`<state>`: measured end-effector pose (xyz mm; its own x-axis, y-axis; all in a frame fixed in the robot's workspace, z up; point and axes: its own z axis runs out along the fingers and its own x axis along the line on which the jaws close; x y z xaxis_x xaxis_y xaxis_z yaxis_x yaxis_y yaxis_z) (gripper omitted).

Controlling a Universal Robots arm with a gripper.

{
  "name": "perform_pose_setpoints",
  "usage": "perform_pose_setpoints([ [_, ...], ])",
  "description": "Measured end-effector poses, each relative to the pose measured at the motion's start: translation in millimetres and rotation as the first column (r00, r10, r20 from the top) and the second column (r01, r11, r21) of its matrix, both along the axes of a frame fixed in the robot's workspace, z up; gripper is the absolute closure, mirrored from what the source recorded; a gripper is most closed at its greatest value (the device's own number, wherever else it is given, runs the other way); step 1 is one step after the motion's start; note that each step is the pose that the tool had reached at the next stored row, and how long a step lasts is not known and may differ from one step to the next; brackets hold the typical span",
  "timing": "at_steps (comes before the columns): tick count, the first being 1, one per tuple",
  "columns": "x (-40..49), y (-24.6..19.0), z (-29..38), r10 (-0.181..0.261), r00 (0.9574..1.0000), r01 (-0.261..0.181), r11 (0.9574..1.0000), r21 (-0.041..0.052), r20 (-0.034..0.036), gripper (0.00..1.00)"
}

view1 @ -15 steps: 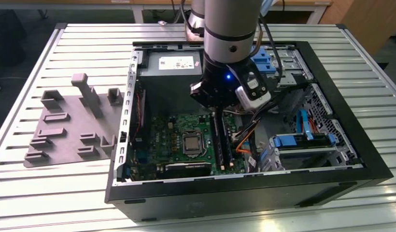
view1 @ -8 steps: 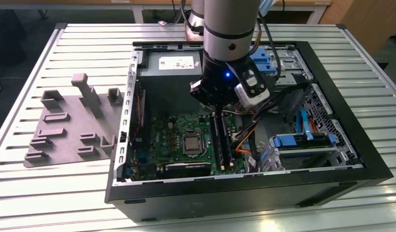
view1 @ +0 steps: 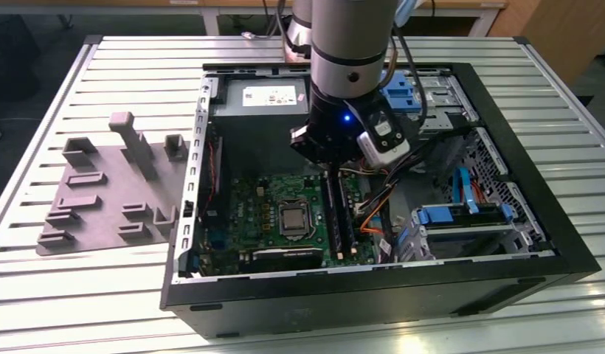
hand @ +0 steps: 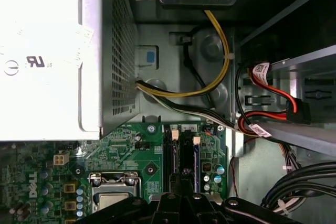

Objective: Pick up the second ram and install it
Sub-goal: 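Press down the second ram until it locks into place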

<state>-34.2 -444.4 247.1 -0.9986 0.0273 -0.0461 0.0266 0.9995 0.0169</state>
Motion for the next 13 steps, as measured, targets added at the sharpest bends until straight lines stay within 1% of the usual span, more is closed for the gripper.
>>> perform_pose_setpoints([
  [7,0.1,0.9,-5.0,0.0,1.0,0.0,1.0,-0.0001,0.0,0.89],
  [13,0.3,2.8,-8.5,0.0,1.0,0.0,1.0,-0.0001,0.0,0.89],
])
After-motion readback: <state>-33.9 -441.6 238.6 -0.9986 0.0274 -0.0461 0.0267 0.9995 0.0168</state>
